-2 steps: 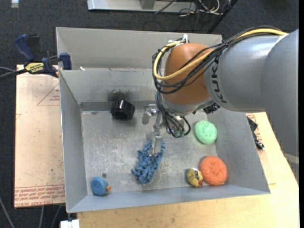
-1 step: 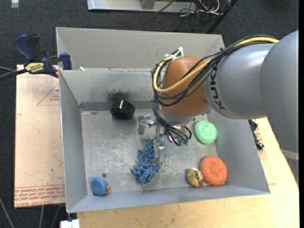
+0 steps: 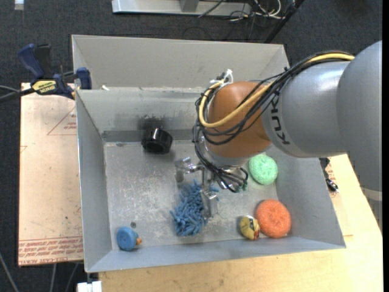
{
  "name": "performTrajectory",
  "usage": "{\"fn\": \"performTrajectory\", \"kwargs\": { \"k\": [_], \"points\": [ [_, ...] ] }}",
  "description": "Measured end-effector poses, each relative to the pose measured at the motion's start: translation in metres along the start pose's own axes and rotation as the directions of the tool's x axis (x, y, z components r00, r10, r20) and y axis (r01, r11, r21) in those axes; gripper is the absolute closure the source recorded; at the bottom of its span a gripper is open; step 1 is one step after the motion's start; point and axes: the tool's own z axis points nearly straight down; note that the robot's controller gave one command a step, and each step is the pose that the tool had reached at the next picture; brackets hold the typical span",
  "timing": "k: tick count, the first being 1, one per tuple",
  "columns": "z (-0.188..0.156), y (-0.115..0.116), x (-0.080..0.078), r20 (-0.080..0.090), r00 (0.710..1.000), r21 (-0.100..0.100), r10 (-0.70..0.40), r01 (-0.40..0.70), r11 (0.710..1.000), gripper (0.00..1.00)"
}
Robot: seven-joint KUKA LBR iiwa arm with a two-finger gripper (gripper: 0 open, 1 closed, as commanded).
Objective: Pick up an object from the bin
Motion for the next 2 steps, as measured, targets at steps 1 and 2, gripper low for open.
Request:
{"fn": "performTrajectory", "kwargs": {
  "k": [1,2],
  "points": [
    [-0.016,0.007,0.011,0.007,0.980,0.003,-0.200,0.200,0.980,0.00],
    [0.013,0.006,0.006,0.005,0.956,0.002,-0.292,0.292,0.956,0.00]
  ]
}}
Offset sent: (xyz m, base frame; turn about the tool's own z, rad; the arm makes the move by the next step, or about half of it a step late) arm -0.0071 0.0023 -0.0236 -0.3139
